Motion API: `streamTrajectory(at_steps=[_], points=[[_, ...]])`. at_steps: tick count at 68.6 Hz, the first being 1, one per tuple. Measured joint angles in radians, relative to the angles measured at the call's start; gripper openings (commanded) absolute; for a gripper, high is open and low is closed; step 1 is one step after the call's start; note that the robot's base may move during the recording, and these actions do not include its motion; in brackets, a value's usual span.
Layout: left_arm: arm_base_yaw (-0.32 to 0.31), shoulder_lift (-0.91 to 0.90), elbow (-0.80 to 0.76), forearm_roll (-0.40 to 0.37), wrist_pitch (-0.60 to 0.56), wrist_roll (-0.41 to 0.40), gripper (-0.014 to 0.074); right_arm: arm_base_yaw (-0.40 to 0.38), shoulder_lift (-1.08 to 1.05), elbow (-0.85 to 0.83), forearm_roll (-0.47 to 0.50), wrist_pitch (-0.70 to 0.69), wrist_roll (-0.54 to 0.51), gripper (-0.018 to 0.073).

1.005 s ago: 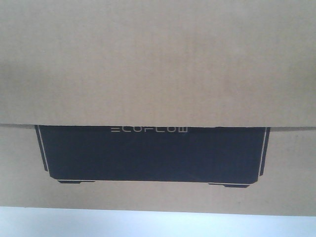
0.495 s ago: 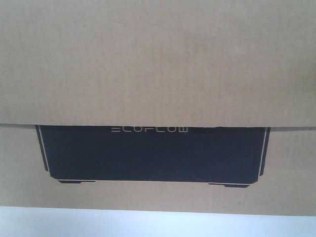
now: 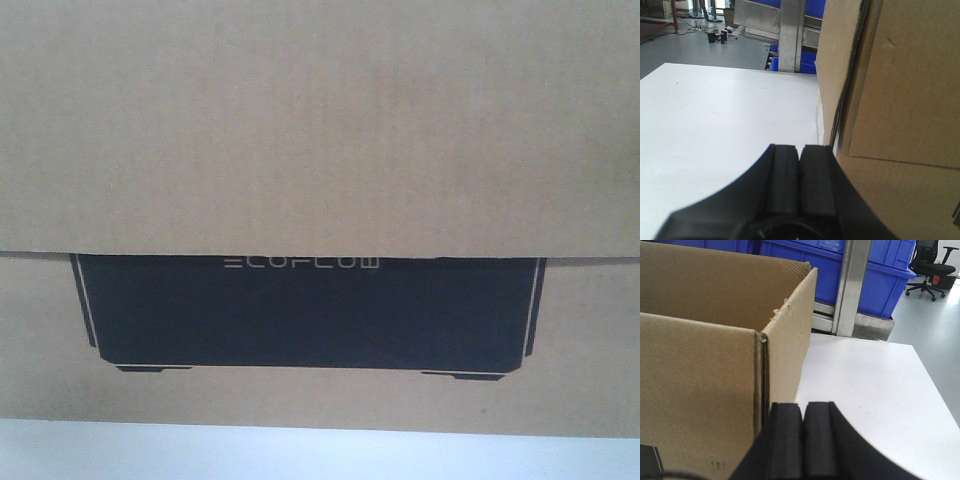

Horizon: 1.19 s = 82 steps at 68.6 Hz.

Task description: Grab box from left shelf to table start

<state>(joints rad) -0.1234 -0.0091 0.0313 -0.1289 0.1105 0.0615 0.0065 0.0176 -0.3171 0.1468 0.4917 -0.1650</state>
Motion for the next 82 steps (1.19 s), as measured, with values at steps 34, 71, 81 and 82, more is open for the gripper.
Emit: streamTrajectory(at_steps=[34,71,81,82], points=[[0.000,0.000,0.000,-0.002,0.000,0.000,-0.0099,0.000,0.000,0.000,0.000,0.000,0.000,0.0058],[0.000,0.000,0.000,-0.002,0.000,-0.002,-0.0099,-0.002,-0.008,0.172,-0.093,-0.167,0.132,0.0058],[0.000,0.000,0.000,-0.002,0.001,-0.002,-0.0099,-0.002,-0.028,0.290,-0.128,-0.245,0.165,0.0058],[0.000,0.000,0.000,-0.002,0.001,-0.002,-0.0099,-0.002,-0.028,0.300,-0.129,-0.255,0.165,0.0058]])
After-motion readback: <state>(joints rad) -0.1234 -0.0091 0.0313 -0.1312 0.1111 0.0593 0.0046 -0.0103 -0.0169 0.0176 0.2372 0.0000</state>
